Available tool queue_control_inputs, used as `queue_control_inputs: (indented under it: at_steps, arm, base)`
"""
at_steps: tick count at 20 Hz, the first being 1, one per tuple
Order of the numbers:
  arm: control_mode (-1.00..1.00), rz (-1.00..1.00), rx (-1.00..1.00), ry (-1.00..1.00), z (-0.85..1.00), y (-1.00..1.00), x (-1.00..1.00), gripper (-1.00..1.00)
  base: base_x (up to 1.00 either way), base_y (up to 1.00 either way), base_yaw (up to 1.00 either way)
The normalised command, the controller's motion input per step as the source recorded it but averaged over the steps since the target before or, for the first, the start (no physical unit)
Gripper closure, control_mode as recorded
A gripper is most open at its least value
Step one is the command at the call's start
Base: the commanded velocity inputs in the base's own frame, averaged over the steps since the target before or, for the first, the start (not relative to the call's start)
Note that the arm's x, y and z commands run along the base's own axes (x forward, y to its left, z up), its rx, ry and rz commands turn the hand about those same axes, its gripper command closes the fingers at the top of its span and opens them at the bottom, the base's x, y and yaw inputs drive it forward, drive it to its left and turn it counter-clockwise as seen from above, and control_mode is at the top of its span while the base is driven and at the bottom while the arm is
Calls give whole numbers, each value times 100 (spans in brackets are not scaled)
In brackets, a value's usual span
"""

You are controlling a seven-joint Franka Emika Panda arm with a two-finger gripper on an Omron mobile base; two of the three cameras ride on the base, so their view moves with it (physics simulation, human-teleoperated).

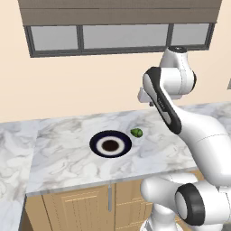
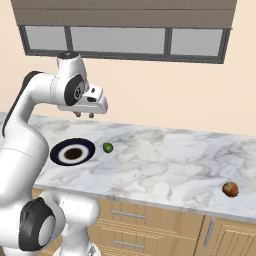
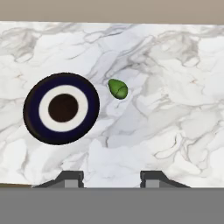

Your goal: Pick the avocado and bread from the counter and place them on the plate. Then pick the jam from the cabinet and place it next to the plate. Lastly close the cabinet door.

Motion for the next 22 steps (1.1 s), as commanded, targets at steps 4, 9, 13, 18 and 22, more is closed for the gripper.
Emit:
queue_control_inputs:
  at_steps: [4, 9, 13, 18, 22]
  arm:
    - [-100, 0, 0, -4, -9, 0, -3, -100]
    - [-100, 0, 1, -3, -23, -9, 0, -100]
    - [-100, 1, 0, 0, -23, 0, 1, -100]
    - [-100, 0, 0, 0, -33, 3, 15, -100]
    - [-100, 1, -1, 1, -35, 7, 30, -100]
  base:
    - [0, 0, 0]
    - [0, 0, 0]
    - [0, 0, 0]
    - [0, 0, 0]
    - [0, 0, 0]
